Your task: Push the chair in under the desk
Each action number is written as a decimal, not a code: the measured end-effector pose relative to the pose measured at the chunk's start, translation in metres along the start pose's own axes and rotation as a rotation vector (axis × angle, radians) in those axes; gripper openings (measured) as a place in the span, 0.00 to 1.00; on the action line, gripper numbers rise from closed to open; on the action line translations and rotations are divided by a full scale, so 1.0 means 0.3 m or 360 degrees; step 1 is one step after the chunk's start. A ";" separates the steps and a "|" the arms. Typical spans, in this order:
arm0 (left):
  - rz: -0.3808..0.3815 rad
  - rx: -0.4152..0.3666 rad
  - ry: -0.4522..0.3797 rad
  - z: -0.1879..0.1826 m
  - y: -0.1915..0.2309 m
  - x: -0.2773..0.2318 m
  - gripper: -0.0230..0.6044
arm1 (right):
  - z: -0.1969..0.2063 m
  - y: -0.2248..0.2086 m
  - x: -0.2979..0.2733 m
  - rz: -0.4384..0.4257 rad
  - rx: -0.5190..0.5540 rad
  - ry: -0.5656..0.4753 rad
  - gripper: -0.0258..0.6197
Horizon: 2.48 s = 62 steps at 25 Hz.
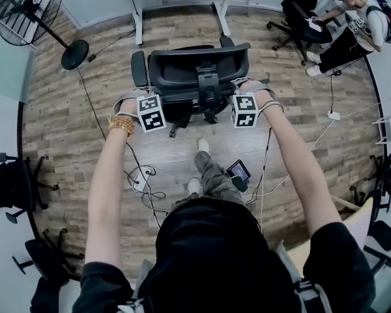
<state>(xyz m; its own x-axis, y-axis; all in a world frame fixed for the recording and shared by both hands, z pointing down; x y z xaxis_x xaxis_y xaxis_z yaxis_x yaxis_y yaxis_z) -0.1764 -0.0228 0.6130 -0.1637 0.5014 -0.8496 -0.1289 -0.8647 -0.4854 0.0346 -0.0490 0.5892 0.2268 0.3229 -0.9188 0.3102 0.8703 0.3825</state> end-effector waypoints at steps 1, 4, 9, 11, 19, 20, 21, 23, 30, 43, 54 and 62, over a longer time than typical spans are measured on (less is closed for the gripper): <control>0.0000 0.0001 -0.0002 0.003 0.007 -0.006 0.17 | 0.000 -0.009 -0.006 0.0001 0.0003 0.0000 0.13; -0.0005 0.0004 0.0000 0.022 0.037 -0.021 0.17 | -0.005 -0.046 -0.024 0.0013 0.0014 -0.0004 0.13; 0.0017 0.0008 0.0007 0.038 0.098 -0.047 0.17 | 0.000 -0.108 -0.044 0.0000 0.0004 -0.0004 0.13; 0.0013 -0.0001 0.0005 0.043 0.117 -0.059 0.17 | -0.001 -0.124 -0.052 0.0006 0.0005 -0.0011 0.13; -0.0009 -0.0025 -0.0023 0.050 0.227 -0.119 0.18 | 0.031 -0.222 -0.089 0.0011 -0.0014 0.0006 0.13; -0.0011 -0.0025 -0.0025 0.051 0.243 -0.127 0.18 | 0.033 -0.238 -0.090 0.0013 -0.0015 0.0004 0.13; -0.0010 -0.0025 -0.0026 0.051 0.257 -0.136 0.18 | 0.036 -0.253 -0.093 0.0013 -0.0017 0.0004 0.13; 0.0000 -0.0019 -0.0024 0.054 0.282 -0.152 0.18 | 0.044 -0.279 -0.103 0.0011 -0.0018 0.0009 0.13; 0.0030 0.0001 -0.0019 0.033 0.396 -0.216 0.18 | 0.111 -0.390 -0.136 -0.0001 -0.0015 0.0007 0.13; 0.0045 0.0017 -0.0020 0.000 0.602 -0.346 0.19 | 0.227 -0.598 -0.211 0.0012 -0.0006 0.0026 0.12; 0.0027 0.0051 -0.0005 -0.037 0.768 -0.442 0.19 | 0.324 -0.768 -0.271 0.0032 0.0033 0.0013 0.12; 0.0022 0.0073 0.0017 -0.076 0.891 -0.499 0.20 | 0.407 -0.889 -0.297 0.0033 0.0050 0.0003 0.12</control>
<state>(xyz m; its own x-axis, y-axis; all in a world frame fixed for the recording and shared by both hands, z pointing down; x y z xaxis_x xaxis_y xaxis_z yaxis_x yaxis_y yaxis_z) -0.1640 -0.3296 0.6057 -0.1553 0.4890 -0.8583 -0.1716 -0.8690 -0.4641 0.0443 -0.3554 0.5809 0.2318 0.3414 -0.9109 0.3344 0.8514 0.4042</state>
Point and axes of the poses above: the fingertips, and each gripper's own axes: x backward along the fingers, y to its left, z out of its underside, the point moved 1 cm from there along x, backward along the fingers, and after that the axes turned 9 degrees about -z, right-handed, at the moved point
